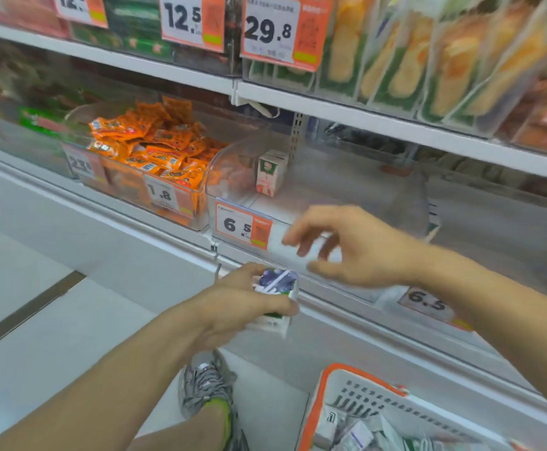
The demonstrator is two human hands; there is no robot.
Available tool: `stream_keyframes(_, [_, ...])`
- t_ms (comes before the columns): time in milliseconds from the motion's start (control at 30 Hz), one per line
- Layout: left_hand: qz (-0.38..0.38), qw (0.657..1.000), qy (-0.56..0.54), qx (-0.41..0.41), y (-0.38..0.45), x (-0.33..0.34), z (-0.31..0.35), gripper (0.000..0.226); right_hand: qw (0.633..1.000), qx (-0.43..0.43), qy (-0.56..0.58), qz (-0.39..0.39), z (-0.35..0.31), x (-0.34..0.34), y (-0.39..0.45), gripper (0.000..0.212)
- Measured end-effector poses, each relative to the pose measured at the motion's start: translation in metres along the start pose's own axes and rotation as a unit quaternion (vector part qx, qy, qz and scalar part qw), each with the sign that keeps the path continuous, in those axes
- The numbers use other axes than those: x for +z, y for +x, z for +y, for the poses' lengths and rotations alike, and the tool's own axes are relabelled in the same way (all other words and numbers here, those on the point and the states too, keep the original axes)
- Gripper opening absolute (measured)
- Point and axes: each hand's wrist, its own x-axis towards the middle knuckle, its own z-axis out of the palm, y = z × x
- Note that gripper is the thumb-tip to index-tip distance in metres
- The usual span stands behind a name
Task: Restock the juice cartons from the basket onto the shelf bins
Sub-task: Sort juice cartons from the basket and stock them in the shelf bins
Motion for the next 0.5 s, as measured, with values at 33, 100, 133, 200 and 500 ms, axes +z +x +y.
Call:
stream_keyframes(33, [-0.022, 1.0, 0.003, 0.005, -0.002, 0.012, 0.007, 0.08, 1.0, 0.001, -0.002, -0.024, -0.002, 0.001, -0.028, 0.044])
stream_keyframes(100, [-0.071, 0.997, 0.021, 0.02, -0.006, 0.042, 0.019, 0.069, 0.999, 0.012, -0.015, -0.036, 0.002, 0.003, -0.077, 0.06])
stream_keyframes(133, [-0.093, 0.995, 0.026, 0.027, -0.007, 0.059, 0.024, 0.056, 0.999, 0.018, -0.019, -0.021, 0.005, 0.004, -0.099, 0.063])
stream_keyframes(200, [-0.146, 0.989, 0.018, 0.031, -0.012, 0.095, 0.033, 0.035, 0.999, 0.021, -0.017, 0.045, 0.013, 0.007, -0.138, 0.055])
stream_keyframes(500, [-0.312, 0.937, 0.114, 0.112, -0.007, 0.221, 0.051, 0.072, 0.908, 0.139, 0.077, 0.387, 0.03, -0.003, -0.3, 0.047])
